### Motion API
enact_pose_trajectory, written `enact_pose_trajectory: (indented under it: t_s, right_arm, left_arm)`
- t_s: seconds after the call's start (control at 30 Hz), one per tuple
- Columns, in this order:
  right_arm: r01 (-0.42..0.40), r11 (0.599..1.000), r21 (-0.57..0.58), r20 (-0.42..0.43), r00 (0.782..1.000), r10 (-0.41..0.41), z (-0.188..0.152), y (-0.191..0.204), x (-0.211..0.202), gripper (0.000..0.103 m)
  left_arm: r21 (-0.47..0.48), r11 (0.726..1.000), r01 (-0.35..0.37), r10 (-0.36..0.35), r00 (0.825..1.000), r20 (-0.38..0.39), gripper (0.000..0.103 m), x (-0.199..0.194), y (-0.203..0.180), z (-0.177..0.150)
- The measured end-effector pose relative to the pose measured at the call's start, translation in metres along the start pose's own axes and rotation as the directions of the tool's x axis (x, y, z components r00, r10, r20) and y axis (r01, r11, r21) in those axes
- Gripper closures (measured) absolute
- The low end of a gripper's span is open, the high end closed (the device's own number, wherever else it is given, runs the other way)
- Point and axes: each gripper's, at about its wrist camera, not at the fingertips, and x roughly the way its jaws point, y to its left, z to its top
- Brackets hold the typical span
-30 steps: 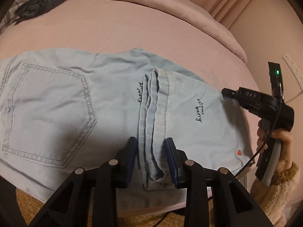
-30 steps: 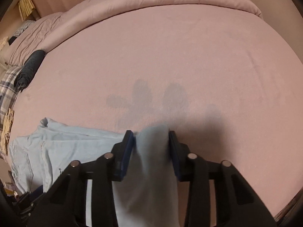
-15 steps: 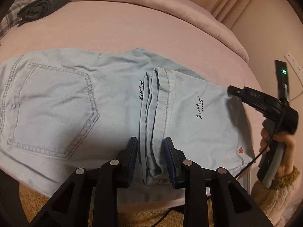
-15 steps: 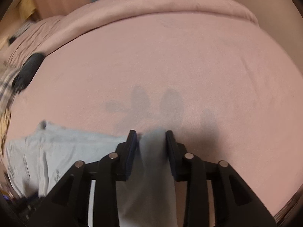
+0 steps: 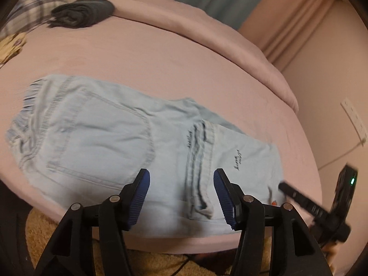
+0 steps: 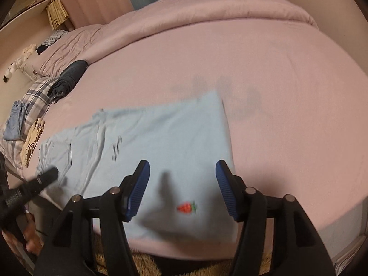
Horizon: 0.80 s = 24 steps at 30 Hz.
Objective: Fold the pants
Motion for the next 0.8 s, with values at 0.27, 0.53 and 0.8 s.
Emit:
enact_pose_trajectory:
  t_s: [0.27, 0.53, 0.8]
  right_arm:
    - [0.001, 1.000, -0.003, -0.031, 1.000, -0.001, -0.010, 0.004, 0.013, 0.044]
    - [0.001, 1.000, -0.017, -0.007, 1.000, -0.001, -0.017, 0.001, 0.011, 0.044]
    - [-0.012, 1.000, -0.005, -0.011, 1.000, 0.012, -0.017, -0.003, 0.010, 0.044]
  left_arm:
    - [-0.072, 0.995, -0.076, 0.081, 0.994, 0.069, 0.032, -0.018, 0.022, 0.008]
    - [-0.180, 0.980, -0.091, 0.113, 0.987, 0.114, 0.028, -0.031, 0.050, 0.014]
    - [-0.217, 0.970, -0.110, 0.147, 0.975, 0.164, 0.024, -0.043, 0.057, 0.021]
